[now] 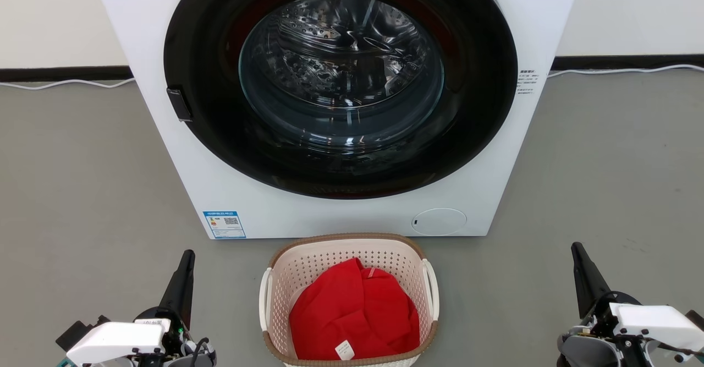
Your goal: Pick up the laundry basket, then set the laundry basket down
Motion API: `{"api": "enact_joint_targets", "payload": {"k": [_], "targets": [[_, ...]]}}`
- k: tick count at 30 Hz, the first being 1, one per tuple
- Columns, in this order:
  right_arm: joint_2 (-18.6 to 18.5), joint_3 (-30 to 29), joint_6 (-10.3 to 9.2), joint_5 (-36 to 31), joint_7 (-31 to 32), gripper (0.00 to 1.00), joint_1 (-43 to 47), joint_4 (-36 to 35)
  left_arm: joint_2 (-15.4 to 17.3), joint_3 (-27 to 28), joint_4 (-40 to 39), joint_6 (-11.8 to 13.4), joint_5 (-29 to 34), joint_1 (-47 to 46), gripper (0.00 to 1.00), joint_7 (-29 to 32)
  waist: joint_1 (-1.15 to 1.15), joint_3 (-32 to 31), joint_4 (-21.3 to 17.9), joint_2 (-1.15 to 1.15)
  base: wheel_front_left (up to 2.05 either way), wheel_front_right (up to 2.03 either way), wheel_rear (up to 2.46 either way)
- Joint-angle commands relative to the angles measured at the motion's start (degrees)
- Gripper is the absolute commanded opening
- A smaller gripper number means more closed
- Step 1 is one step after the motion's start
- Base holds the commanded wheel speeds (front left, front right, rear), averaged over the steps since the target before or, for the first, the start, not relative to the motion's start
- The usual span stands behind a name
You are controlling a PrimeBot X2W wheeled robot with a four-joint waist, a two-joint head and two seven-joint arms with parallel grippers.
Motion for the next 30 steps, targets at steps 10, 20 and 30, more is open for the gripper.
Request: {"api": "enact_joint_targets", "payload": {"k": [10, 20, 30], "targets": [[-0.4, 1.0, 0.42, 0.3, 0.6, 0.00, -2.3, -1.6, 0.5, 1.8, -1.3, -0.1, 0.0, -3.0, 0.00, 0.3, 0.00, 0.0, 0.0, 0.00, 0.00, 0.00, 0.00], [-0.4, 1.0, 0.42, 0.3, 0.6, 0.00, -2.3, -1.6, 0.5, 1.9, -1.3, -0.1, 0.0, -3.0, 0.00, 0.3, 0.00, 0.0, 0.0, 0.00, 0.00, 0.00, 0.00], [-0.4, 1.0, 0.42, 0.3, 0.6, 0.00, -2.4, -1.6, 0.5, 1.9, -1.3, -0.1, 0.0, -3.0, 0.00, 0.4, 0.00, 0.0, 0.0, 0.00, 0.00, 0.00, 0.00]]}}
